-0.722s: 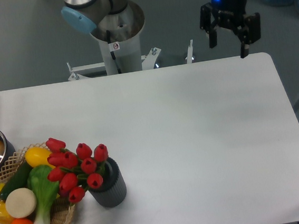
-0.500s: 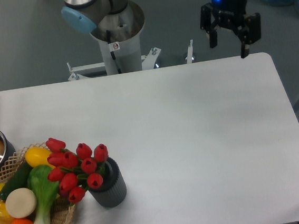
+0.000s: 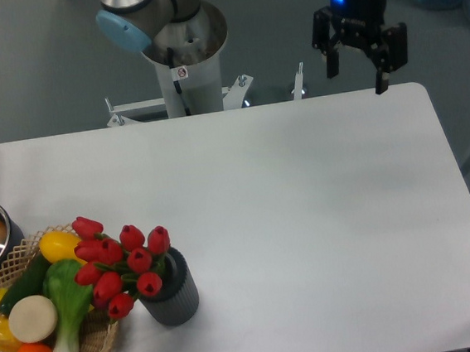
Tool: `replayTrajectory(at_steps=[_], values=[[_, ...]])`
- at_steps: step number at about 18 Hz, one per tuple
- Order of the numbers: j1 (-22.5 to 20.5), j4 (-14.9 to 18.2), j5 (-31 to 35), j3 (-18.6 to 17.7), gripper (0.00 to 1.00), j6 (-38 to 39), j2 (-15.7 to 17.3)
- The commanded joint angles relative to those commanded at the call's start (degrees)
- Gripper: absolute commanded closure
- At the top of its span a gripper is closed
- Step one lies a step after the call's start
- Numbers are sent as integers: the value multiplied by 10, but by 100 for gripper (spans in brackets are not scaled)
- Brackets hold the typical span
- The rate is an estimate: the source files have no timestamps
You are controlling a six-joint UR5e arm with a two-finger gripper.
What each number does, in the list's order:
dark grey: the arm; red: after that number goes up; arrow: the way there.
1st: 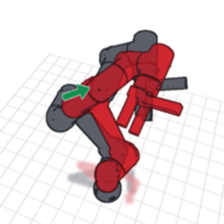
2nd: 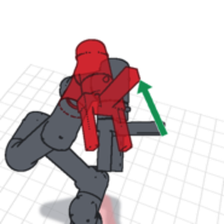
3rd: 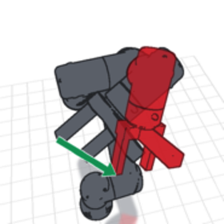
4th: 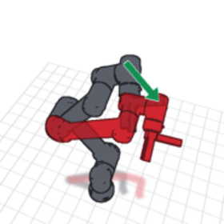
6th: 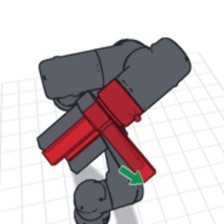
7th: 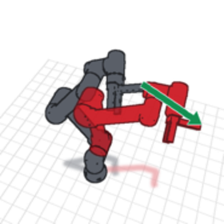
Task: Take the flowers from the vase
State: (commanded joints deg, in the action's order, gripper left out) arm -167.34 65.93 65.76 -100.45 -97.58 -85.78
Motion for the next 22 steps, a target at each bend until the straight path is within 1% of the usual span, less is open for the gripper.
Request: replayTrajectory(at_steps=[2,4,6,7,9,13,14,16,19,20,22], values=[[-1,-18,-33,-15,0,70,3],[4,-42,-48,-21,0,160,4],[7,-78,-62,-24,0,214,-2],[8,-94,-97,-28,0,235,-6],[4,-95,-146,-34,0,258,-6],[5,-96,-243,-35,0,303,-12],[6,-96,-255,-34,0,302,-18],[7,-96,-256,-30,0,303,-19],[9,-96,-261,-35,0,303,-18],[16,-98,-272,-32,0,303,-20],[25,-110,-323,-30,0,303,-34]])
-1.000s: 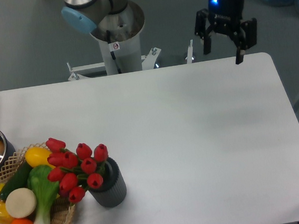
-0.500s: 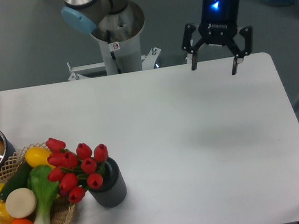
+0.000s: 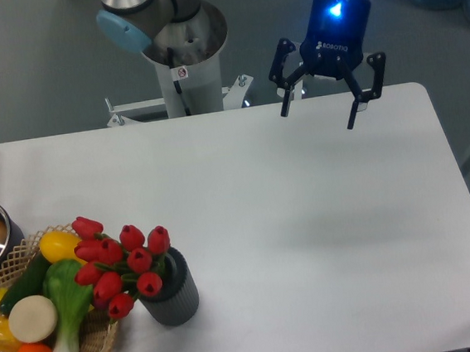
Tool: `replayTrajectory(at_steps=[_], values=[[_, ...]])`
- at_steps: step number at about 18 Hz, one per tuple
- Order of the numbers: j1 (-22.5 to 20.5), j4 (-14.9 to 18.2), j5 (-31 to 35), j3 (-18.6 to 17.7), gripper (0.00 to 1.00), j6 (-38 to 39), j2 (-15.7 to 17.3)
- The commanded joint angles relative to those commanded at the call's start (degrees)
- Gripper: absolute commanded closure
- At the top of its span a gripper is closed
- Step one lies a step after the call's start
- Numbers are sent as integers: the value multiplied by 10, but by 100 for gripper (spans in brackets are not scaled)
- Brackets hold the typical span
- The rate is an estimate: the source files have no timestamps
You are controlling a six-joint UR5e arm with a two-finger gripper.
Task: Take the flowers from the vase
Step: 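Move the open gripper down and across toward the red tulips in the vase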
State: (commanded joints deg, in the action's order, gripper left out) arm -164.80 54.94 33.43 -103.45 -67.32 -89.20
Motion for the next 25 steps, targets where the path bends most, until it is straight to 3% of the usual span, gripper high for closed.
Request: replayTrajectory(at_steps=[2,6,15,25], values=[[0,-17,-45,-4,0,-2,-10],[9,-44,-50,-5,0,-22,-30],[77,-43,-54,-2,0,-64,-82],[116,-45,-82,-44,0,-94,-115]])
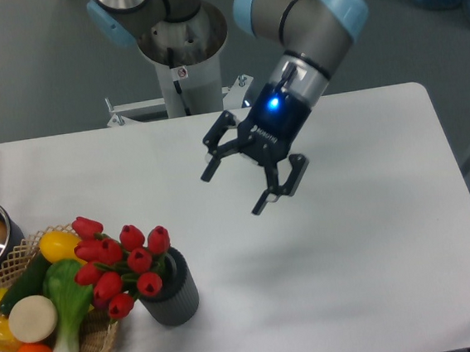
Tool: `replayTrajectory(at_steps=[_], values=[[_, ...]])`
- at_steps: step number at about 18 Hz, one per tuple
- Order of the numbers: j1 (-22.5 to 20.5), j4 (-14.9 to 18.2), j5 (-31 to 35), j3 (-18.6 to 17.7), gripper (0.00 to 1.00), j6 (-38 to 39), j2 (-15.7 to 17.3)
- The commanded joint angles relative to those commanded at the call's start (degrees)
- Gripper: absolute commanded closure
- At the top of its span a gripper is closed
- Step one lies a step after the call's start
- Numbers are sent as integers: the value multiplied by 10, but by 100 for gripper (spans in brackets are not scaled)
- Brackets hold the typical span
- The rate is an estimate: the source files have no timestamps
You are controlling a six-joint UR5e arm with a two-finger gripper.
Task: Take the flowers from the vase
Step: 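Move the open gripper down and across toward the red tulips in the vase, then lower the open gripper around the tulip stems just above the vase rim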
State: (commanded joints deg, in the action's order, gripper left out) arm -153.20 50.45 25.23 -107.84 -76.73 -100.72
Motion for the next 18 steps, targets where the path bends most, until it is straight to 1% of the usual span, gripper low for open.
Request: replayTrajectory(at_steps=[1,5,6,8,10,11,13,14,15,18], values=[[4,-1,-6,0,0,0,-5],[17,-1,-11,-6,0,1,-7],[19,-1,-15,-4,0,2,-14],[20,-7,-47,-4,0,2,-24],[21,-8,-59,1,0,1,-33],[26,-11,-59,1,0,0,-38],[29,-37,-59,2,0,1,-50],[35,-44,-59,6,0,0,-59],[37,-44,-56,15,0,1,-67],[41,-45,-55,24,0,0,-78]])
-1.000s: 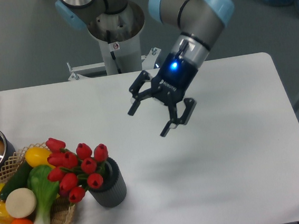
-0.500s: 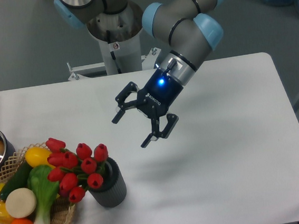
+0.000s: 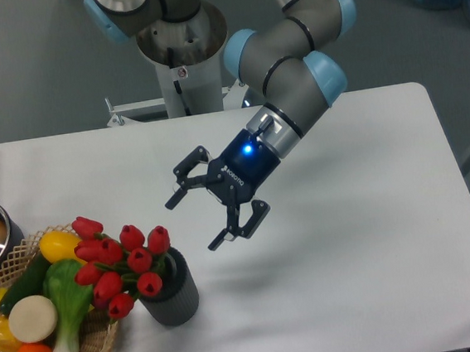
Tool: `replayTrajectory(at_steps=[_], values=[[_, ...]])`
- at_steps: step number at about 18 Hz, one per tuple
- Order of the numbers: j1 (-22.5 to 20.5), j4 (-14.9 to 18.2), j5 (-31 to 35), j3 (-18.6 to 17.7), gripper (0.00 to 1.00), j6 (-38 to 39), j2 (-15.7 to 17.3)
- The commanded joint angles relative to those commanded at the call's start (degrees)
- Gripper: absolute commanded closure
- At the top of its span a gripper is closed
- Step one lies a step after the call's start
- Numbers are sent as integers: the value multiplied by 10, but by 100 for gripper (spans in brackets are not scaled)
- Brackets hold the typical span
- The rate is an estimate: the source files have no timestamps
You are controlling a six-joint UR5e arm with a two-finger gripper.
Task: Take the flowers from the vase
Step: 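Lower the open gripper around the tulip stems just above the vase rim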
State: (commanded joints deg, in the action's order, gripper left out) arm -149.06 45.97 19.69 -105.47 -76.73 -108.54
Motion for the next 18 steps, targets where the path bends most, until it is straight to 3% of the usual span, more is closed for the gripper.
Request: replayTrajectory(at_steps=[4,8,18], values=[[18,0,5,34,0,-10,-33],[28,-1,5,45,0,-31,-54],[51,0,4,40,0,-50,-58]])
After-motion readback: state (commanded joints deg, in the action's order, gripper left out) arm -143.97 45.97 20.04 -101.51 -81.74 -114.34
